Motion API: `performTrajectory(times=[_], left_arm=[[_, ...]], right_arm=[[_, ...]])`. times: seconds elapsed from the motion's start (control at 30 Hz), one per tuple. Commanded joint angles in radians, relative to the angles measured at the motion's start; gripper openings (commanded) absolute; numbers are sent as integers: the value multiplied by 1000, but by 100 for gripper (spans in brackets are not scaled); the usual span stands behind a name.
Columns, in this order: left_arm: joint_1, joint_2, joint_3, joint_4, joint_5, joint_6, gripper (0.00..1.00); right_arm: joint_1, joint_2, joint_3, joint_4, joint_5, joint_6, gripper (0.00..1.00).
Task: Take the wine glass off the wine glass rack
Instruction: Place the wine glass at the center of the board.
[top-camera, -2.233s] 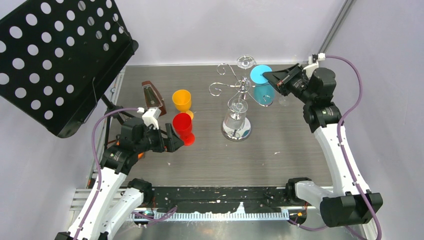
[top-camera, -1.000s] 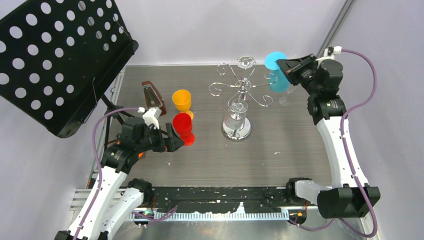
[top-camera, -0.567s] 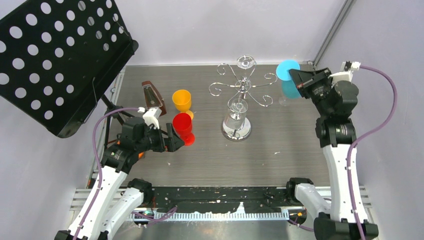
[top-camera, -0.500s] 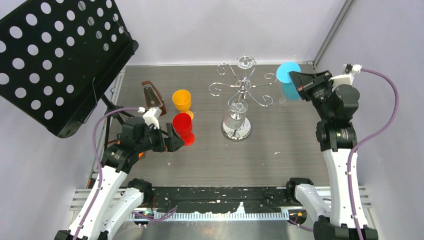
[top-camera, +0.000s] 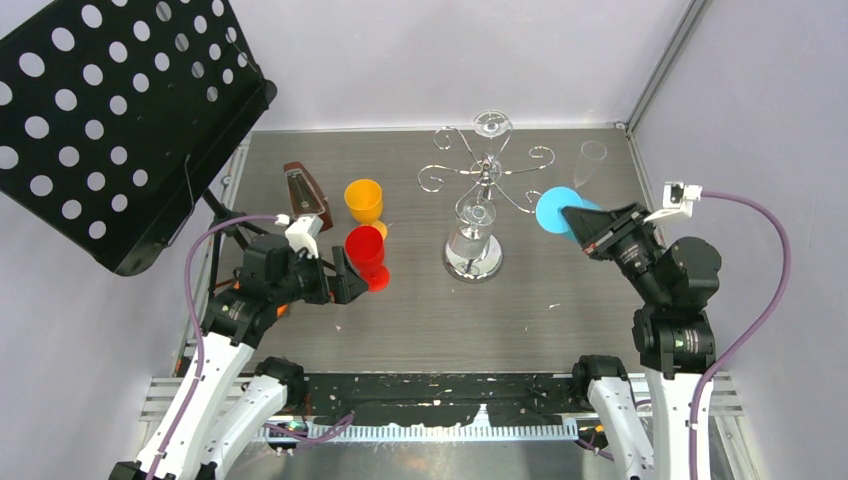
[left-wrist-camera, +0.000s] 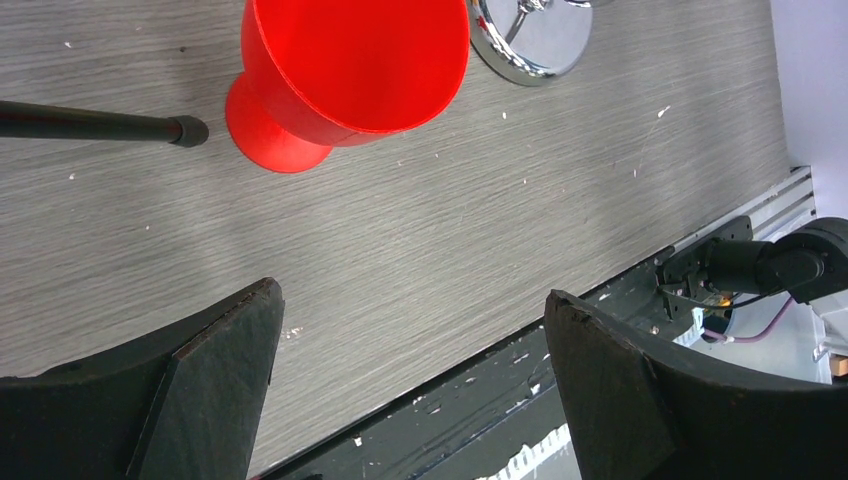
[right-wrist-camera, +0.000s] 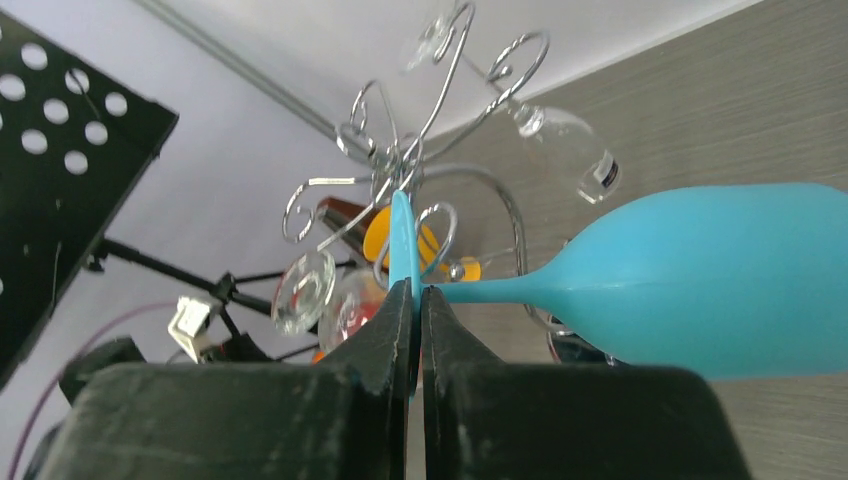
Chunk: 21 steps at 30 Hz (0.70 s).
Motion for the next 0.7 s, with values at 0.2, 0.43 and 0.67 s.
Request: performTrajectory(times=[0.2, 0.43, 0.67], left_arm=[[5, -10, 10, 39, 27, 23, 99], [5, -4, 9, 61, 77, -5, 100], [5, -14, 26, 48, 136, -35, 100]], right_arm=[[-2, -68, -43, -130, -382, -230, 6], [151, -55, -125, -159, -418, -326, 6], [481, -38, -196, -54, -243, -293, 6]])
